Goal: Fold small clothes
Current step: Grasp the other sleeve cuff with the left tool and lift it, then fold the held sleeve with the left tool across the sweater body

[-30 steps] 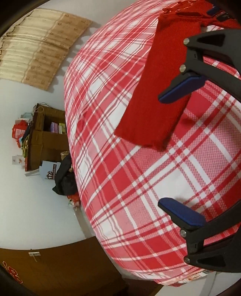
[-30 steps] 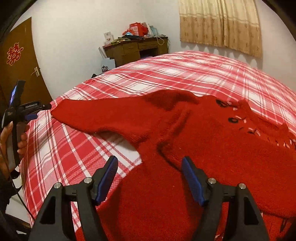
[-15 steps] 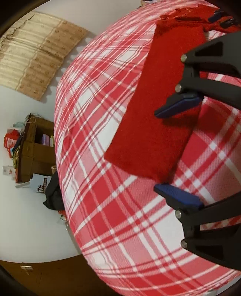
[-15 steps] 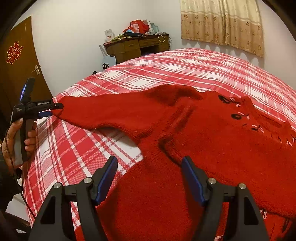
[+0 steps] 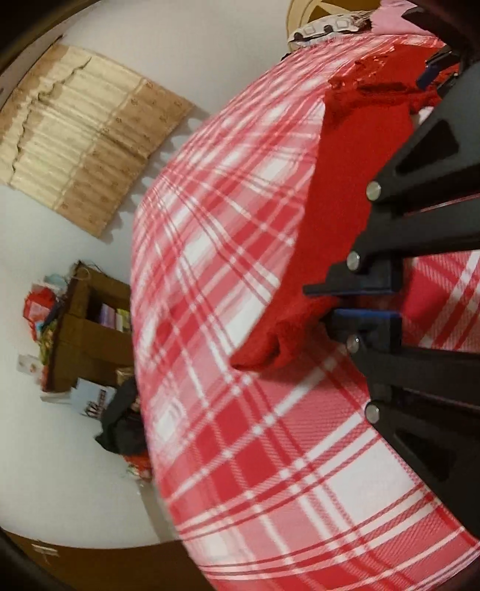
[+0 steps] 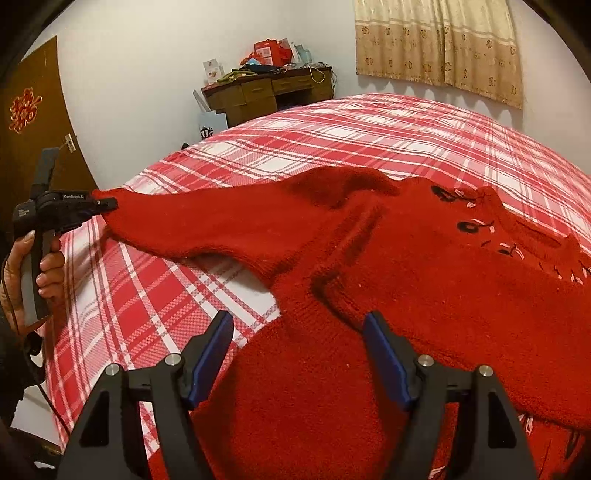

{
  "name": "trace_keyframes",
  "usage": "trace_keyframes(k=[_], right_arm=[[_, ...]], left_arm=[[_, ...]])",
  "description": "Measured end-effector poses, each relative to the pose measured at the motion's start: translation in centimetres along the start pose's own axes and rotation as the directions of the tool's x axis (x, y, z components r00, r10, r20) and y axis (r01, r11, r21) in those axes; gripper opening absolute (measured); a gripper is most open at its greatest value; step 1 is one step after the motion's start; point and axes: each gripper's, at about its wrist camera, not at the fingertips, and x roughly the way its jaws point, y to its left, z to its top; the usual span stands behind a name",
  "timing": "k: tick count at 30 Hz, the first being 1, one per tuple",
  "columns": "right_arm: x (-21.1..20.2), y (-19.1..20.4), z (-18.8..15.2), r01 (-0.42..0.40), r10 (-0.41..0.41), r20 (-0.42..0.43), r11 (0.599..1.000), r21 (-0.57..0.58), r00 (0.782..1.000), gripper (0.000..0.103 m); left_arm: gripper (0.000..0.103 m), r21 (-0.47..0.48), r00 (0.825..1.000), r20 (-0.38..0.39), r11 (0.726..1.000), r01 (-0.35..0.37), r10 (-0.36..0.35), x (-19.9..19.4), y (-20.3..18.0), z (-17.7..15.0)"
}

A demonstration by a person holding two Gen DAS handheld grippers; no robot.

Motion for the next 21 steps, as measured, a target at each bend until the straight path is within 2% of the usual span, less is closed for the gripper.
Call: trace_keyframes(k=[5,8,14,21], right_arm=[[-2.0,-1.8,0.7,-0.043,0.041,0.019,0.992,0.121,0.999,0.074],[-4.7,-2.1,1.5,-0.051,0.043,0.065,0.989,0.138,0.997,0.074],[-11.5,-3.1,2.0,-0.017,-0.004,0.165,0.992,0.123,0.986,0.078],[-17.6,-5.8,-0.9,0.035,-0.070,0.217,0.986,0.162,0.974,0.079]], left_arm=[[0.005,0.050,0.997,0.040,0.997,0.059,-0.061,-2.2,-2.5,1.9],[0.005,0.067,0.993,0.056,0.993,0.095,-0.099,-3.2,-4.5,2.7],[0.005,0.110,0.979,0.091,0.979,0.172,-0.182,-5.7,-8.9,3.7],[0.005,0.195,0.959,0.120,0.953,0.231,-0.257,-7.7,-15.2,4.7]])
